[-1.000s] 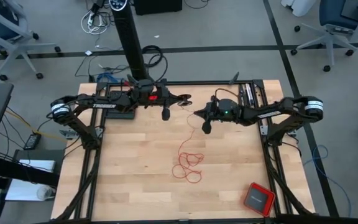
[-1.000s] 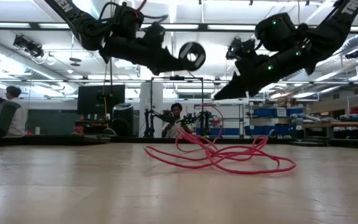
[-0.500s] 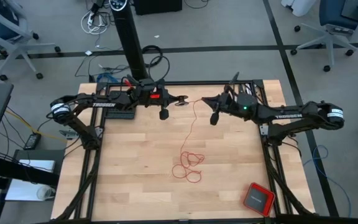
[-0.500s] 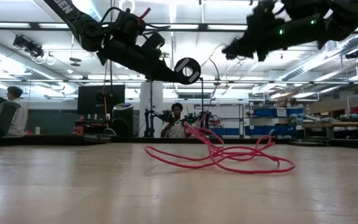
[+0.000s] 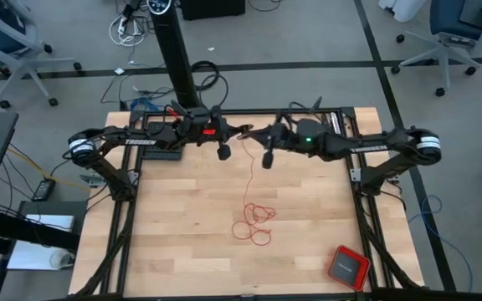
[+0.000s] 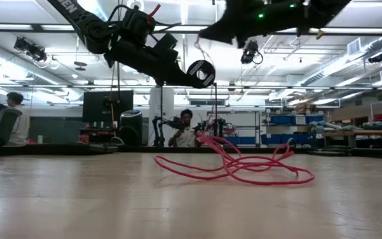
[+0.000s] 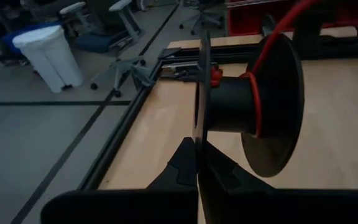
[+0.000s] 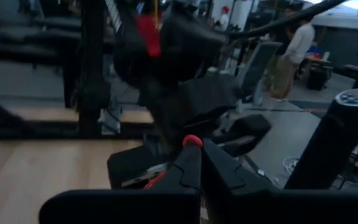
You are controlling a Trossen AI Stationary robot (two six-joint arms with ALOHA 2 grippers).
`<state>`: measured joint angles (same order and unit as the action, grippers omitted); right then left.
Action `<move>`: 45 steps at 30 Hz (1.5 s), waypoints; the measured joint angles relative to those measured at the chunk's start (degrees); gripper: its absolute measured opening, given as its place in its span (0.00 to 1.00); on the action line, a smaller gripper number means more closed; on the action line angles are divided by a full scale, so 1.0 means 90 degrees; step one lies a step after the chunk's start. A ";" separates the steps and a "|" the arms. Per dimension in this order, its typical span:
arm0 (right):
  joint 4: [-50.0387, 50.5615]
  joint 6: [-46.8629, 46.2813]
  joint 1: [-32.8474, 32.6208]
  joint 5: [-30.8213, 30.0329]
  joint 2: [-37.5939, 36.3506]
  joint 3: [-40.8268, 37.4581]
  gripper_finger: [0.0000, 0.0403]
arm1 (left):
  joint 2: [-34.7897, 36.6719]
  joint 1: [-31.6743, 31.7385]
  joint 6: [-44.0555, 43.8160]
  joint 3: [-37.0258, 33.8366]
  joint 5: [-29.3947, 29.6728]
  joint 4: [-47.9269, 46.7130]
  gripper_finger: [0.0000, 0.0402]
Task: Coil cords
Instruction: Coil the red wire onto the spool
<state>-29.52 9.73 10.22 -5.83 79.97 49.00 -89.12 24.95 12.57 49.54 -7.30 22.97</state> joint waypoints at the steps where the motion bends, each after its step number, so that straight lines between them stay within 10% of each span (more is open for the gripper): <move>1: 0.0084 0.0058 -0.0013 0.0013 0.0156 0.0119 0.00 | 0.0000 0.0000 -0.0103 0.0000 0.0007 0.0006 0.00; 20: 0.0074 0.0275 -0.0013 -0.0689 0.1428 0.0397 0.00 | 0.0000 -0.0024 -0.2096 0.0000 -0.0381 0.0940 0.00; 45: 0.3864 0.0079 -0.0023 -0.2889 -0.0166 0.0386 0.07 | 0.0000 0.0325 -0.1138 0.0005 -0.0766 -0.0097 0.00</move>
<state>5.25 10.44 10.01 -31.83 78.47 52.48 -89.12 27.88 2.33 49.58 -14.19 22.10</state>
